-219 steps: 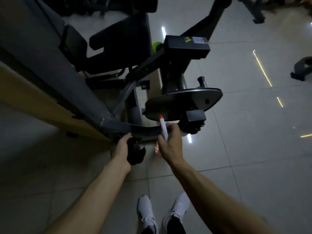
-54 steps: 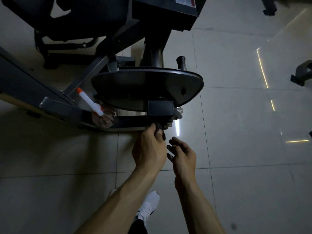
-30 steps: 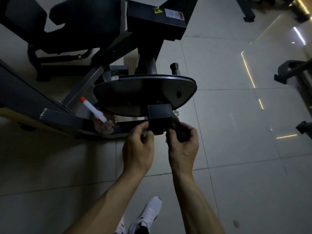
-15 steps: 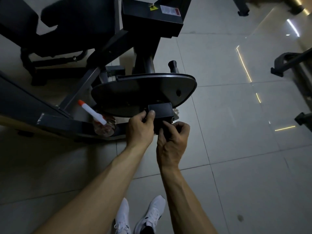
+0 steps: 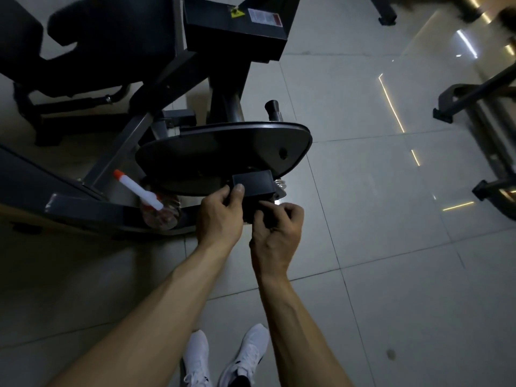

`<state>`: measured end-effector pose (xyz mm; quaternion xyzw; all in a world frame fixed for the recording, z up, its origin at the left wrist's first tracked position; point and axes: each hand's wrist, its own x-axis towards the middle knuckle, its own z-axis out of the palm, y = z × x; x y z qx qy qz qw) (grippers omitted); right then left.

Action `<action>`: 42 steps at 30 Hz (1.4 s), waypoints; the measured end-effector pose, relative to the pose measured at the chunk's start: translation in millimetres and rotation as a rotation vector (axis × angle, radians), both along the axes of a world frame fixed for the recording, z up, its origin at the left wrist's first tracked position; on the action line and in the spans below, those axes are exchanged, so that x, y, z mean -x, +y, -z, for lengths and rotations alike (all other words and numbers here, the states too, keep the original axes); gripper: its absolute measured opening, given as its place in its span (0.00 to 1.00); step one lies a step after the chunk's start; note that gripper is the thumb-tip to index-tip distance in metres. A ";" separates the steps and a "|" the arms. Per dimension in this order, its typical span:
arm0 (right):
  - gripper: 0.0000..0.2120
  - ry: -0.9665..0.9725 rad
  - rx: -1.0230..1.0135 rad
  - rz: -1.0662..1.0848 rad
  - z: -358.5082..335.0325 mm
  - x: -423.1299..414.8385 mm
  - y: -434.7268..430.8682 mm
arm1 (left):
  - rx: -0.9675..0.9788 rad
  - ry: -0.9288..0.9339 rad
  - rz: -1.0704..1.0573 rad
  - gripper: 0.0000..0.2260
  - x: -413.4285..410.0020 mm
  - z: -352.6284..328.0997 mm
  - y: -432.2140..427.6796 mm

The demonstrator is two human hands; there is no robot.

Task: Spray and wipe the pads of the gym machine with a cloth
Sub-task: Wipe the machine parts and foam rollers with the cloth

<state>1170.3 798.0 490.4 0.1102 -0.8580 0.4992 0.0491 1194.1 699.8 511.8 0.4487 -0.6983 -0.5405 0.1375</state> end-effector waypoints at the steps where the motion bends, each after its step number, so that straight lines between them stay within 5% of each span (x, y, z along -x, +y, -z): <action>1: 0.07 -0.038 0.069 0.076 -1.7 0.3 -2.8 | 0.000 0.001 0.000 0.19 -0.3 1.3 -0.1; 4: 0.05 -0.245 0.297 0.289 -7.1 8.1 -8.6 | 0.014 -0.003 0.009 0.18 0.3 -1.2 0.1; 8: 0.02 -0.332 0.230 0.198 -4.2 25.8 3.1 | 0.031 0.002 0.017 0.18 -0.8 -3.7 4.0; 13: 0.09 -0.863 0.416 0.179 -11.1 42.3 10.6 | 0.015 0.015 0.003 0.18 0.4 -9.3 12.2; 17: 0.07 -0.739 0.484 0.197 -8.4 32.3 7.5 | 0.077 0.006 0.000 0.19 1.0 -7.5 11.5; 21: 0.11 -0.938 0.460 0.168 -0.6 42.0 10.8 | 0.089 0.029 0.009 0.19 0.4 -5.8 12.2; 25: 0.07 -0.768 0.552 0.154 -3.1 39.7 10.9 | 0.100 0.038 0.021 0.20 -0.4 -2.0 11.2; 31: 0.06 -0.869 0.553 0.207 -4.1 42.2 8.3 | 0.111 0.056 0.018 0.19 -0.1 -2.6 12.0; 37: 0.06 -0.390 0.450 0.125 6.2 20.0 6.4 | 0.068 0.081 0.022 0.19 -1.7 -6.2 10.6; 39: 0.05 -0.536 0.455 0.157 13.2 27.0 5.0 | 0.049 0.098 0.038 0.19 -1.6 -8.6 8.3; 42: 0.11 -1.004 0.491 0.180 20.8 41.5 14.9 | 0.022 0.092 0.038 0.18 -3.4 -9.2 7.4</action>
